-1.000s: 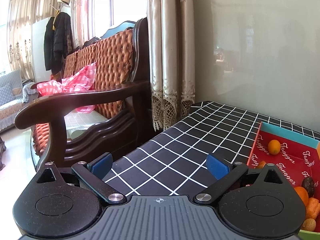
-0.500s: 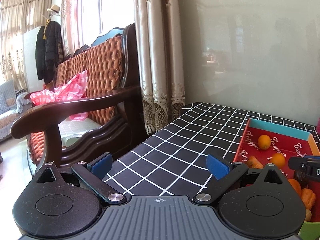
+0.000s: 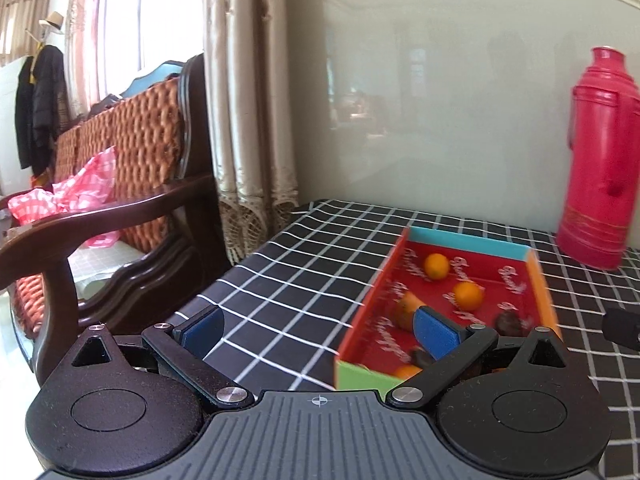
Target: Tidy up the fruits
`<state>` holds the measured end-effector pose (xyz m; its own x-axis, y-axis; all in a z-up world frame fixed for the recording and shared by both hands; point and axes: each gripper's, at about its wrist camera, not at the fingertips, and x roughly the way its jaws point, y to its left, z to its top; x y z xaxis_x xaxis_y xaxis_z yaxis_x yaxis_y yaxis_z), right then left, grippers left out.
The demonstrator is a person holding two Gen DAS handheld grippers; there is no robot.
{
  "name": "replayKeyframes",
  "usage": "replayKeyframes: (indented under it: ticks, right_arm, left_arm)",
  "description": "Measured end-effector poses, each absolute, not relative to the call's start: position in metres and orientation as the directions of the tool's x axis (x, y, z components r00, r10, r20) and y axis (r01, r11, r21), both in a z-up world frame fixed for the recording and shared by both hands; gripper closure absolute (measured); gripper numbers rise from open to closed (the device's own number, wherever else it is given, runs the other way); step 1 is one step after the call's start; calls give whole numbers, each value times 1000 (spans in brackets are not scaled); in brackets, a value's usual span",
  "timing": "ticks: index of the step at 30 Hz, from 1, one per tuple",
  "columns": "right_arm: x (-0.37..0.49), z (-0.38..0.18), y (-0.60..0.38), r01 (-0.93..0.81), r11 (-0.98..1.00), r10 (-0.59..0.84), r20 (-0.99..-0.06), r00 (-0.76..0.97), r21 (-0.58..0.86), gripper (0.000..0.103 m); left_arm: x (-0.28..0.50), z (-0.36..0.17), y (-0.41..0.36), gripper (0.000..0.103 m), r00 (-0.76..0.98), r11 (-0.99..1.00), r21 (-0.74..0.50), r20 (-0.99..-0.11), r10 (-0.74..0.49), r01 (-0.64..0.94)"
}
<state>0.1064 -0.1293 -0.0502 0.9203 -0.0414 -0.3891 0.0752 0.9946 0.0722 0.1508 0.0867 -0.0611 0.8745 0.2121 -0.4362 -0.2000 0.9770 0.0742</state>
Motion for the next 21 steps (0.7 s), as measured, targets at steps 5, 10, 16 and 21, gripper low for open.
replayKeyframes:
  ticks: [5,10,16,21]
  right_arm:
    - [73,-39,-128,129,986,-76,-406,911,103,6]
    - [42,-29,-115,163,984,-120,-395,911,77,6]
    - [19,-29,-104,163,986,-134,-394,909,41,6]
    - [9,-25,-100,157,986,-127,-382,916,49,6]
  left_arm:
    - [111,-41,69,0,877,983,102,-446,182,-152]
    - [77,-23,60,0,884,984,122,-435,170,-129]
    - [53,-8,63,0,891,988,98,-429,147,-116]
    - [41,-4,67,0,893,989,77,-426,145,-123]
